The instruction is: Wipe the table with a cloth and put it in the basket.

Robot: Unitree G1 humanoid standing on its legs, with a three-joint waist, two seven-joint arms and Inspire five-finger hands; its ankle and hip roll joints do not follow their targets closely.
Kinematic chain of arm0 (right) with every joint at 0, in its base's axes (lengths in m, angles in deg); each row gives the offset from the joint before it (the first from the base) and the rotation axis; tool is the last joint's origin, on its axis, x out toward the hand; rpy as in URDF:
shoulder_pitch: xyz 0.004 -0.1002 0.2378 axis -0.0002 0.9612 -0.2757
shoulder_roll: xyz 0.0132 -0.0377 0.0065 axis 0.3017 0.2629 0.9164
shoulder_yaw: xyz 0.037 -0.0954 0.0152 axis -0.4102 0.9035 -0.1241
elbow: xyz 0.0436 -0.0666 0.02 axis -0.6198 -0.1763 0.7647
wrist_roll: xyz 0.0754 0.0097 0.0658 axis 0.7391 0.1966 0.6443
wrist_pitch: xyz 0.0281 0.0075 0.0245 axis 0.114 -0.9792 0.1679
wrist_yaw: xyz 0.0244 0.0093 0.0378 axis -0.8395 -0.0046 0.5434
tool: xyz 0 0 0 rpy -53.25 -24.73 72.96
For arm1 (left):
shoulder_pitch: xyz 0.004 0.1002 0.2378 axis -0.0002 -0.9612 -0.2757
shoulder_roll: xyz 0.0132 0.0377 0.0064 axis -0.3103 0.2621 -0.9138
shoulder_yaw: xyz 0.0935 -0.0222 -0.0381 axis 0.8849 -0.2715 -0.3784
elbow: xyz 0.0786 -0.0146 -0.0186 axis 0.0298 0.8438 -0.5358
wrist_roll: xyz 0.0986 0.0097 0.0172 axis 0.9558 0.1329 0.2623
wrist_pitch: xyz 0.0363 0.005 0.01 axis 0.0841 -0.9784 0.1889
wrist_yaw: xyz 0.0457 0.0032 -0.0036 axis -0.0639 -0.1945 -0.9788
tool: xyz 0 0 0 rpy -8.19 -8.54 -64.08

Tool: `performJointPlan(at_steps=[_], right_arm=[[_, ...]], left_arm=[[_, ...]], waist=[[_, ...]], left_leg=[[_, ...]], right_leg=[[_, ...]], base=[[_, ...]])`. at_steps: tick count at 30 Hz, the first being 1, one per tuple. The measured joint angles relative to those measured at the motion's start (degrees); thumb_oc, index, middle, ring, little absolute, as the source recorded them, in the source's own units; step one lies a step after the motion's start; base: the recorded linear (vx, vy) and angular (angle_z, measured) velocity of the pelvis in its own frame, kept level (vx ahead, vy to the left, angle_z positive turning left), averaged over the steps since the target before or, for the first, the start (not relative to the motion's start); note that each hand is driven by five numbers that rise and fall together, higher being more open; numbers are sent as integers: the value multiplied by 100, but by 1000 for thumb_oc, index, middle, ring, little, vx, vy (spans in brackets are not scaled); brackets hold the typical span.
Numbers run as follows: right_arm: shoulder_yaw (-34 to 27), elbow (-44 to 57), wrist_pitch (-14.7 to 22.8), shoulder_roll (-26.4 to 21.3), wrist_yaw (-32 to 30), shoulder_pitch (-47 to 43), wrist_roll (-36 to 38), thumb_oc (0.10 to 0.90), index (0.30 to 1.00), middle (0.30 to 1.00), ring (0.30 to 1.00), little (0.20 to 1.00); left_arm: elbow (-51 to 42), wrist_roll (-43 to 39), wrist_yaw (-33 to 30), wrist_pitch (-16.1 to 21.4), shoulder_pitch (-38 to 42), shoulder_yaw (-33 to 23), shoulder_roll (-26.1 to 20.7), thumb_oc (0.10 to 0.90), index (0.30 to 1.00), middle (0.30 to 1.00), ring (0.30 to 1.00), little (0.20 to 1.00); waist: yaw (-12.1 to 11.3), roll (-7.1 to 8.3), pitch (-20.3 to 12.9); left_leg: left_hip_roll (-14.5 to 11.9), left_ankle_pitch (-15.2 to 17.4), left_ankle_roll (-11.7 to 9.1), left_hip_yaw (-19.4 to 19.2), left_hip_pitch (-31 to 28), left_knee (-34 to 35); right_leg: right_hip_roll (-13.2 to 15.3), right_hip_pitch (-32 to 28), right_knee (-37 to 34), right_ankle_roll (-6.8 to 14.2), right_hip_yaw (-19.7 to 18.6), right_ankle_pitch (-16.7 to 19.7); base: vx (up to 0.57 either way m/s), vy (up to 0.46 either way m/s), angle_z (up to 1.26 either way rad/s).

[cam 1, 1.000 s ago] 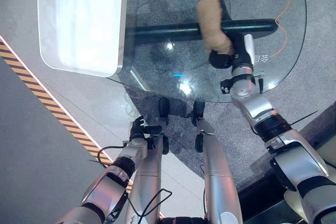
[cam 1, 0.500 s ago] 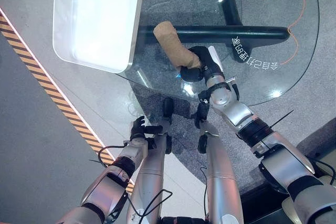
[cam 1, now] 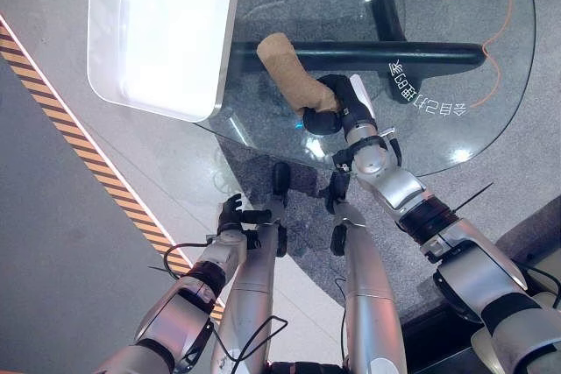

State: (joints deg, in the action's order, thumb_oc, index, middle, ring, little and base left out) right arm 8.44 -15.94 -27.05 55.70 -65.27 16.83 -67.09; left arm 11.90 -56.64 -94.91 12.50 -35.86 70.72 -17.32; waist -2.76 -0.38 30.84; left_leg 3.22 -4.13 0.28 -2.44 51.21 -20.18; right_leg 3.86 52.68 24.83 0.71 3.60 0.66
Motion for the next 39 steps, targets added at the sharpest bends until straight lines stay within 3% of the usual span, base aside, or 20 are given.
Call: performJointPlan(at_steps=[23,33,39], right_arm=[[138,69,-66,-147,-190,-54,-38,100,300,300,300,200],[51,-322,-57,-250,-801,-236,35,100,300,300,300,200],[-387,-577,-55,-448,-1446,-292,343,100,300,300,300,200]], left_arm=[[17,4,1,-35,-2,5,-82,800,900,900,900,900],[35,5,3,-38,-2,-5,-156,800,900,900,900,900],[31,4,11,-29,-5,-9,-328,800,900,900,900,900]], waist=[[149,48,15],[164,83,16],[176,154,22]], left_leg=[[34,80,119,-131,39,-101],[28,107,156,-172,49,-217],[8,145,207,-247,94,-316]], right_leg=[[21,33,-16,94,-111,29],[15,11,-15,130,-150,71],[-10,7,-117,181,-261,103]], base=[[2,-10,-1],[0,-17,-1],[-1,-33,-7]])
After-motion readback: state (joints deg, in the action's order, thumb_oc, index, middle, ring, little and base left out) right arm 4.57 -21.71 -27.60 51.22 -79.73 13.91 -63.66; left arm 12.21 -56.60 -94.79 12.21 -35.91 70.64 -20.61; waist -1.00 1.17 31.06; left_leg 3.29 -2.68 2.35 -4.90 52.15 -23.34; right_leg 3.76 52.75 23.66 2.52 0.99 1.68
